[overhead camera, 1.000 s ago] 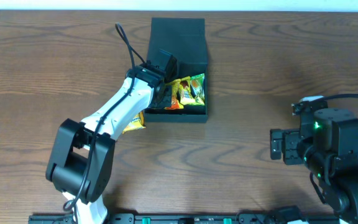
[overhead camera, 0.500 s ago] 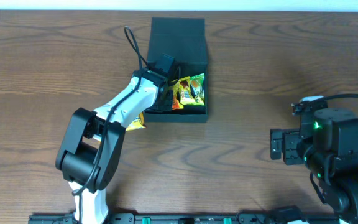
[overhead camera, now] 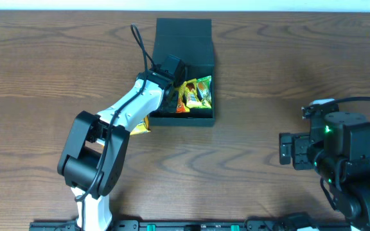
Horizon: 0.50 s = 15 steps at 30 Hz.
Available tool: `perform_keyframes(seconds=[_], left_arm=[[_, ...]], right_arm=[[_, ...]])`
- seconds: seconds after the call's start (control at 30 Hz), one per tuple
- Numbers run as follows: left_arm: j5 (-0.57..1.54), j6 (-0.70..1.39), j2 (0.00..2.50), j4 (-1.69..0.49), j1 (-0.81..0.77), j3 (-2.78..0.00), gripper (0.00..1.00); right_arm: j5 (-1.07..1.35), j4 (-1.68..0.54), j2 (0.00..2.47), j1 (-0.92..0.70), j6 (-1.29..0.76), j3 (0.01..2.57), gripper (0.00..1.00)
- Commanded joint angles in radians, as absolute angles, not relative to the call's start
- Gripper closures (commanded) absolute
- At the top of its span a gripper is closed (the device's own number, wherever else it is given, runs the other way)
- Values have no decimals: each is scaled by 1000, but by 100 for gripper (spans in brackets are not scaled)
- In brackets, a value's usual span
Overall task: Pack container
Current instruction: 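Release the Apollo packet inside the box beside the Julie's packet, then withdraw the left gripper and move it to the Le-mond packets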
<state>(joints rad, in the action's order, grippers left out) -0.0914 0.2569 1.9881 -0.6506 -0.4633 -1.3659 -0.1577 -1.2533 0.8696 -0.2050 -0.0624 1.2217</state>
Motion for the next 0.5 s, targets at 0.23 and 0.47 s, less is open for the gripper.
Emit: perform_keyframes(seconds=[0.23, 0.47], left_arm=[[-70, 239, 1829, -656, -466, -1431, 95], [-71, 238, 1700, -670, -466, -1451, 94]], right_arm=[[-168, -1253, 866, -204, -47, 1221, 1], [-168, -1253, 866, -204, -47, 1221, 1]])
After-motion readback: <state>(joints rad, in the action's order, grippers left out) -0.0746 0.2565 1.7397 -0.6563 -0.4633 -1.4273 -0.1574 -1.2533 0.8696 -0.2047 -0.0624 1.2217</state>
